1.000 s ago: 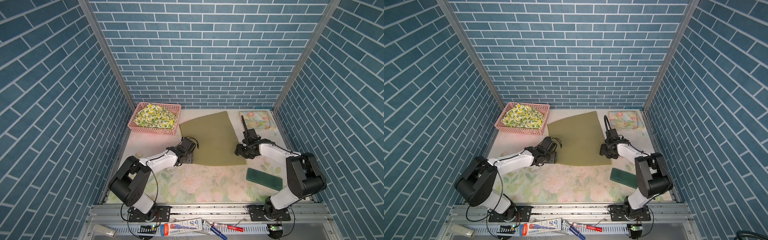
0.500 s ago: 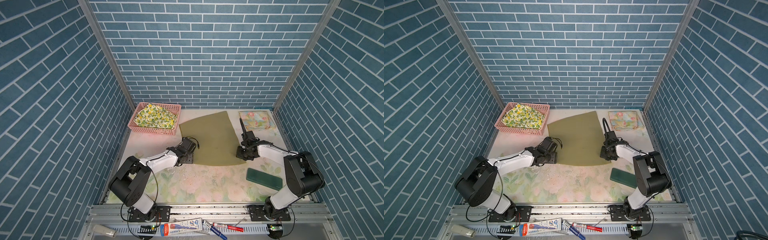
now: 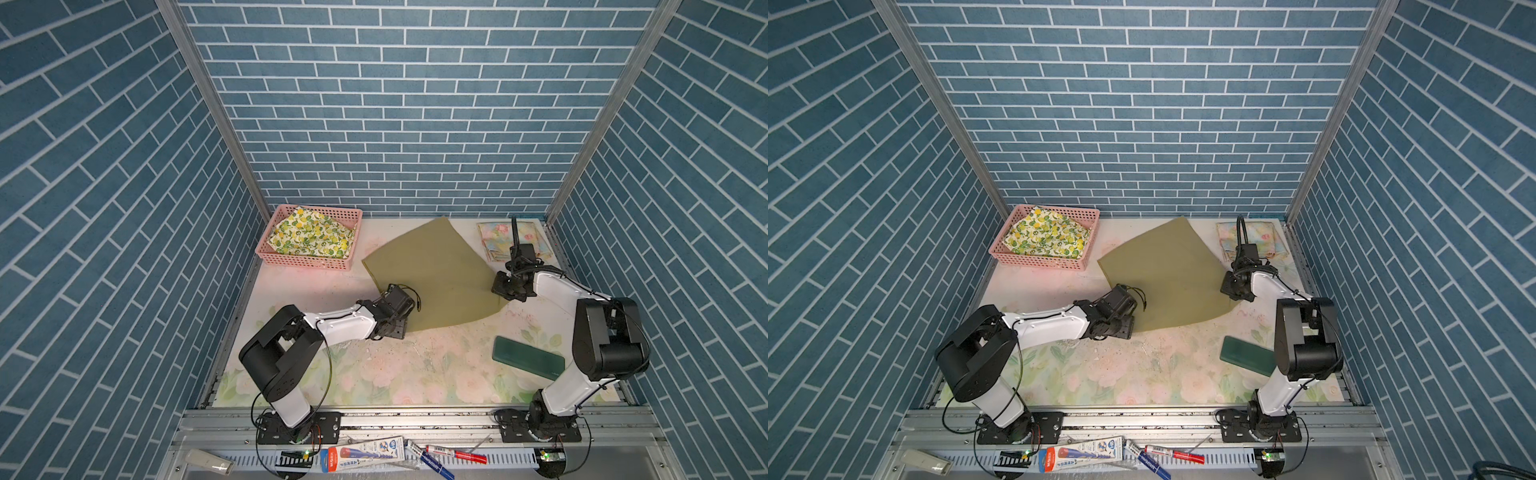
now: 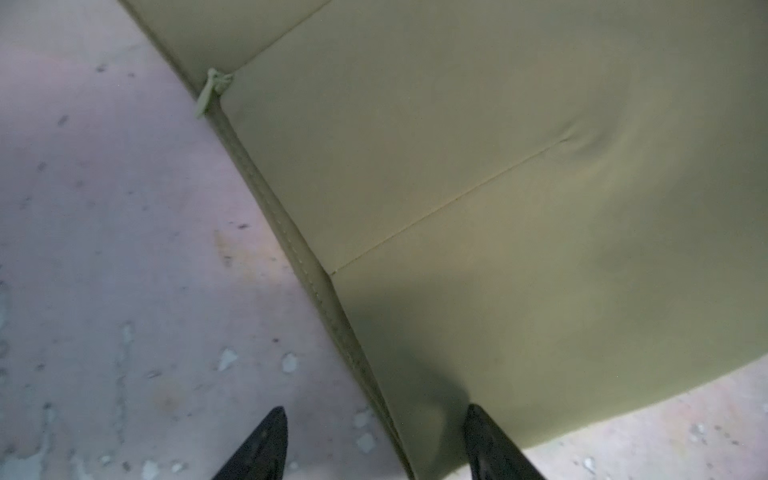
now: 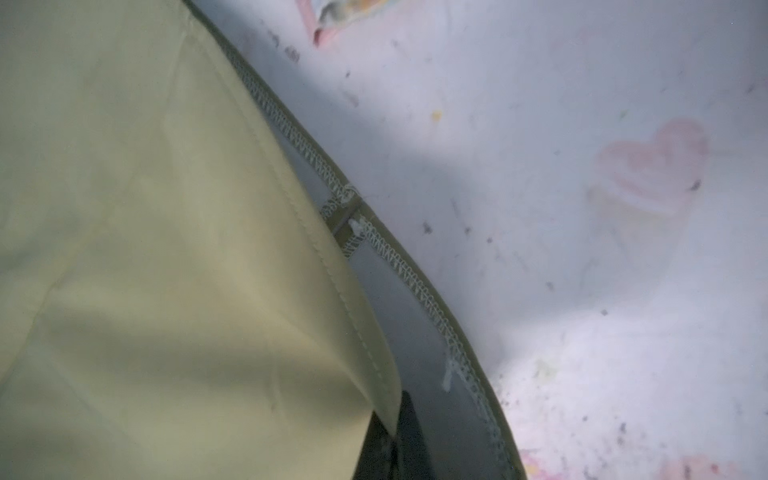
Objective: Fold and stack the skirts
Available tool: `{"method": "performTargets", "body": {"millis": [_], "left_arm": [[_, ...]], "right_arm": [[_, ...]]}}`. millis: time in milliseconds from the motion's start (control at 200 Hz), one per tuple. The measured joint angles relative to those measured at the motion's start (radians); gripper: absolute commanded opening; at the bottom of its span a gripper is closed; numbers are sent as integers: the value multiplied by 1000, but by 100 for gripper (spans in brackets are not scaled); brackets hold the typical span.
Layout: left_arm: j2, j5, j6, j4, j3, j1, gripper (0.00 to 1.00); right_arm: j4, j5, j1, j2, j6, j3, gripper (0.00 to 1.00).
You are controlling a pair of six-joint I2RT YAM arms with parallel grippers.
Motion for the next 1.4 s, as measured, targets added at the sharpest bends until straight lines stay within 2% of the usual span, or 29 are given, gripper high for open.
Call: {"method": "performTargets", "body": {"millis": [30, 60, 80, 115, 150, 240, 455, 695, 940, 1040, 1150, 1400], "left_arm": [[6, 2, -4, -1, 12, -14, 68], [13, 5, -6, 2, 24, -27, 68], [17, 7, -7, 3, 31, -34, 68], [22, 11, -9, 4, 45, -48, 68], [27, 14, -11, 5, 58, -61, 68], [35, 23, -11, 7, 90, -94, 68], [39, 44, -8, 3, 136, -141, 68], [2, -29, 47, -76, 151, -143, 72], [0, -76, 106, -101, 187, -90, 73], [1, -89, 130, -109, 190, -39, 74], [12, -98, 156, -118, 215, 16, 74], [97, -108, 201, -107, 276, 99, 74]], "right_arm": [[-2, -1, -16, 8, -5, 13, 23], [-4, 0, -29, 15, -3, 26, 43], [-6, 1, -36, 20, -12, 34, 53], [-6, 3, -52, 24, -16, 48, 64], [-7, 7, -63, 24, -16, 56, 71], [-9, 20, -85, 10, -17, 64, 77], [-1, 23, -87, -107, 27, 1, 77], [20, -10, -85, -244, 142, -193, 72], [127, -91, -85, -183, 246, -275, 64], [175, -118, -85, -132, 274, -286, 47], [237, -135, -85, -95, 294, -286, 0], [239, -148, -122, -69, 297, -269, 0]]}}
